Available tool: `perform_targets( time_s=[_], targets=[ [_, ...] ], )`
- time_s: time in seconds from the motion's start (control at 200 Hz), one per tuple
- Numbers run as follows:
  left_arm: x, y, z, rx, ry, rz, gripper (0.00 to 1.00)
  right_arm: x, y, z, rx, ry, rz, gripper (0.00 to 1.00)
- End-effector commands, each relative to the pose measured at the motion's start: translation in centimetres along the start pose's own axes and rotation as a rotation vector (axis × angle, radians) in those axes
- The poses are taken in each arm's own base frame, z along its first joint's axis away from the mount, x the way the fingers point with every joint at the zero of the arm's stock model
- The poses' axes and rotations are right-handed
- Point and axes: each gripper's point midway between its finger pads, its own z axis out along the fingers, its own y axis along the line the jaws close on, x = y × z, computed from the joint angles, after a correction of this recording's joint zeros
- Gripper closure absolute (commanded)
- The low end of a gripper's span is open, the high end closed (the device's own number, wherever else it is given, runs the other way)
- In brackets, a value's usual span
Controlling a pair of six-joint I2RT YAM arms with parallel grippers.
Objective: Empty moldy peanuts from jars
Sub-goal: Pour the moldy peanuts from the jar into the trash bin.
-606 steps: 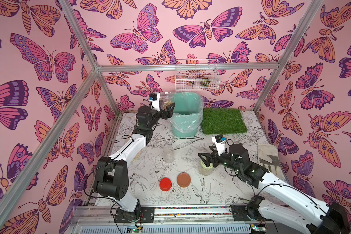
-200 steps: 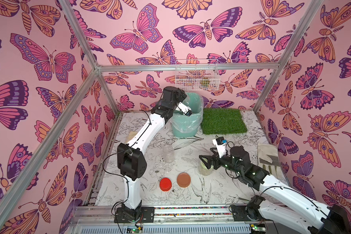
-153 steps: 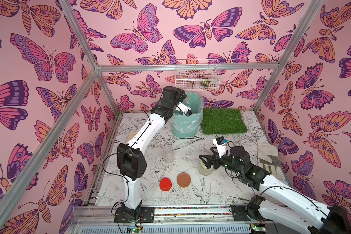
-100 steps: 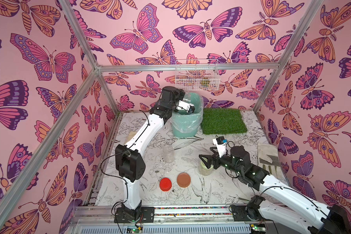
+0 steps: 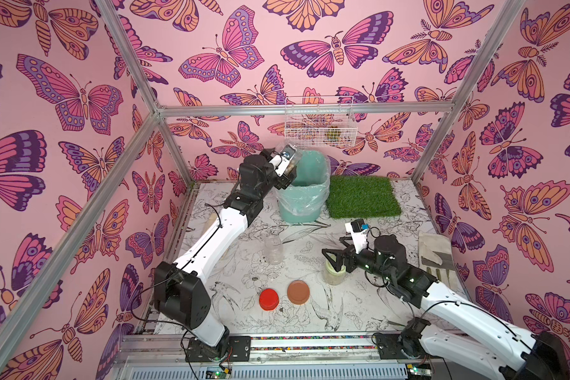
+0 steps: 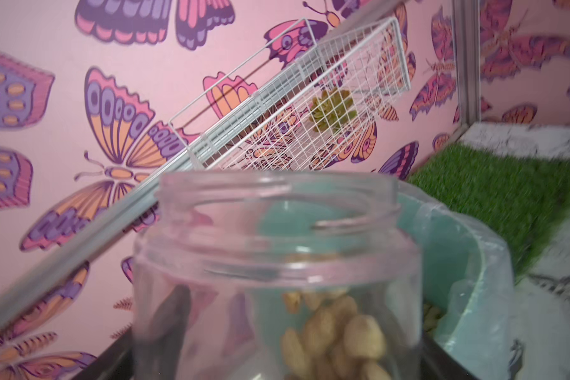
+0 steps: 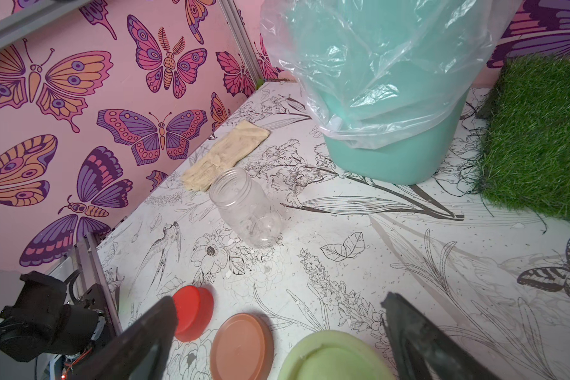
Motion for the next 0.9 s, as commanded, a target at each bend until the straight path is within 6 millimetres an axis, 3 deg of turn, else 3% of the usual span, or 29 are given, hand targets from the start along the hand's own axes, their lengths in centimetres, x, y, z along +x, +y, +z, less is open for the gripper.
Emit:
perform_targets(
  time_s=[0.0,0.135,0.335,0.551,0.686,0.891],
  targets=[
    [-3.8,3.3,-2.5,-0.088,-0.260,-0.402,1.00,-2.1,0.7,-0.1,-0.028,-0.048,0.016,0.01],
    [-2.1,4.0,-3.6,-0.125,-0.295,-0.509,1.00,-2.1,0.9,0.1,-0.039,-0.040,0.017,0.01],
    [-0.8,4.2,-4.0,-0.147,-0.238,-0.427,1.00,-2.2,0.9,0.4,-0.040,-0.039,0.021,0.01],
    [0.2,3.0,-3.4,-0.097,-0.123,-0.191,1.00,-2.6,0.6,0.6,-0.021,-0.056,0.024,0.01],
    [0.7,1.7,-2.9,-0.029,-0.031,0.036,1.00,-2.9,0.2,0.7,-0.003,-0.076,0.018,0.01],
    [0.6,1.2,-2.2,0.041,0.087,0.409,1.00,-2.9,0.1,0.9,0.000,-0.080,0.014,0.01]
  ],
)
